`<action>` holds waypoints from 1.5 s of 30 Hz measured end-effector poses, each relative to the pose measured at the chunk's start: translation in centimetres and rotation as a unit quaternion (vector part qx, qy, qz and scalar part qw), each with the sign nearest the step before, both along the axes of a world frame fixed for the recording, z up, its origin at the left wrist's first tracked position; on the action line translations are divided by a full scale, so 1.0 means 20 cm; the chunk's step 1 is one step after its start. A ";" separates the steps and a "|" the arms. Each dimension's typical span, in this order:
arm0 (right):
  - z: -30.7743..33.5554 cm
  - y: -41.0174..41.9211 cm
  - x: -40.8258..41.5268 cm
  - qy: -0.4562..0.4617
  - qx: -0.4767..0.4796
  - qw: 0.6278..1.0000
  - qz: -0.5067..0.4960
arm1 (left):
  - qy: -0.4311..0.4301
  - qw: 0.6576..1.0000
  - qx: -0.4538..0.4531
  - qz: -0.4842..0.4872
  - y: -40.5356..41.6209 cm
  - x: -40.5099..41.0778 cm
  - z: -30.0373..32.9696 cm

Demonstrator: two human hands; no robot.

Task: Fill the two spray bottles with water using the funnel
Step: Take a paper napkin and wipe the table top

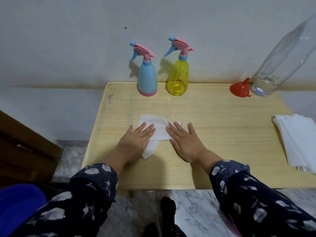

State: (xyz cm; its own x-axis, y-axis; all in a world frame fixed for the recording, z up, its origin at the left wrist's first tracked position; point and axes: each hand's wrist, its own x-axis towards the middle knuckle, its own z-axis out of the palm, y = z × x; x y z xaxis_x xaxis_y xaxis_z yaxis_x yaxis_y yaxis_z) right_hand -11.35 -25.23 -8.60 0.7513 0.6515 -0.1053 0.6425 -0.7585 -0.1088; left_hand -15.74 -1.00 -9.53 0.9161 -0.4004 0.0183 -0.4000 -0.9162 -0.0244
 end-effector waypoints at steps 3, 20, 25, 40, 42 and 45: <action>0.01 -0.02 -0.01 -0.008 0.010 1.000 -0.001 | -0.010 1.000 -0.022 -0.006 0.01 -0.01 -0.01; -0.03 -0.04 0.16 -0.014 0.016 0.995 0.093 | 0.118 0.992 0.022 0.042 -0.03 0.09 0.04; -0.03 -0.07 -0.03 -0.009 0.029 0.997 0.077 | 0.121 0.992 0.025 0.015 -0.04 -0.08 0.03; 0.00 -0.11 -0.76 0.049 0.102 0.994 0.002 | 0.152 0.988 0.007 0.034 -0.19 -0.72 0.06; -0.01 -0.13 -0.78 0.019 0.114 0.993 -0.009 | 0.152 0.988 0.012 0.038 -0.19 -0.75 0.06; 0.01 -0.14 -0.77 0.031 0.056 0.997 -0.053 | 0.156 0.987 0.020 0.046 -0.19 -0.77 0.08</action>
